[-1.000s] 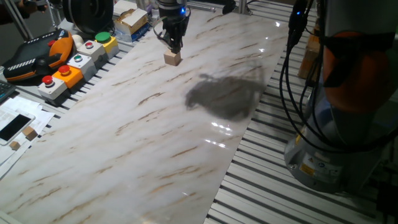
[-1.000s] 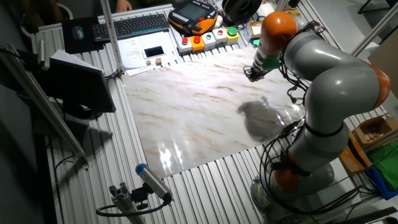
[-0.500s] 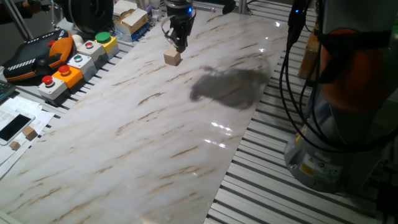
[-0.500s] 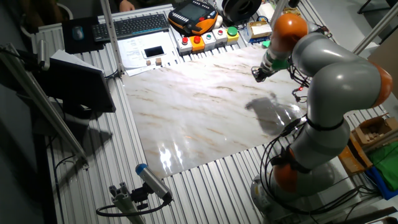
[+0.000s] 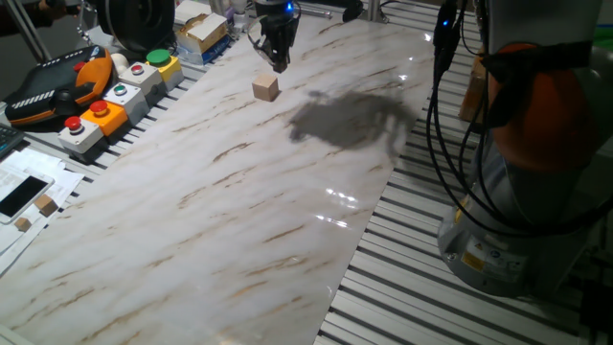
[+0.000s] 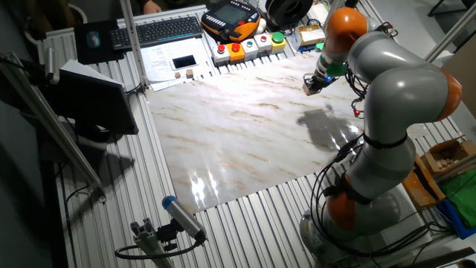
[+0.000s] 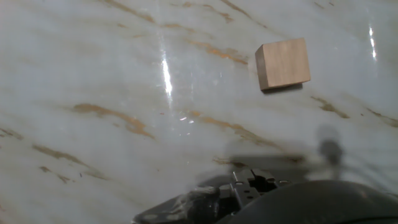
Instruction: Pick up the small block on the left and move it to the right
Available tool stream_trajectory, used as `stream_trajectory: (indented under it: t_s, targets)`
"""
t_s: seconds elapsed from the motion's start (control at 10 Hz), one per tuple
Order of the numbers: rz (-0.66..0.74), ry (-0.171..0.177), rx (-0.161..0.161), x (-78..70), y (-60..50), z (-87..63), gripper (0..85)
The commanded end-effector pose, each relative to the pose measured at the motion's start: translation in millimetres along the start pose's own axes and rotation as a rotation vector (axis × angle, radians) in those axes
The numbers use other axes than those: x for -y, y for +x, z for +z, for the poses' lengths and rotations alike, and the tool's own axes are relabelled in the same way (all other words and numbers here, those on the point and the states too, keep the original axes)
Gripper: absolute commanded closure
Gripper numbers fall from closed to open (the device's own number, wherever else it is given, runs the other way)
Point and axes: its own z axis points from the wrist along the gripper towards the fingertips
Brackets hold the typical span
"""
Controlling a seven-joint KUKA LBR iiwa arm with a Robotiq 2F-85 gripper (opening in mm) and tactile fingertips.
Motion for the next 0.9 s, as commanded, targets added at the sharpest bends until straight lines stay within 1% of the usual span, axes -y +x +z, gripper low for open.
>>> stream_trajectory:
  t_s: [0.0,0.1,0.3,0.4,0.5,0.6,0.7,0.8]
  targets:
    - [0.000,0.005,0.000,0.0,0.1,0.2,84.3]
    - [-0.010,0.026,0.014,0.0,0.1,0.2,84.3]
    - [-0.017,-0.002,0.016,0.0,0.1,0.2,84.3]
    - [-0.008,0.009,0.028,0.0,0.1,0.2,84.3]
    - [0.008,0.017,0.026,0.0,0.1,0.2,84.3]
    - [0.019,0.039,0.011,0.0,0.1,0.2,84.3]
    - [0.022,0.041,-0.001,0.0,0.1,0.2,84.3]
    - [0.017,0.041,0.005,0.0,0.1,0.2,84.3]
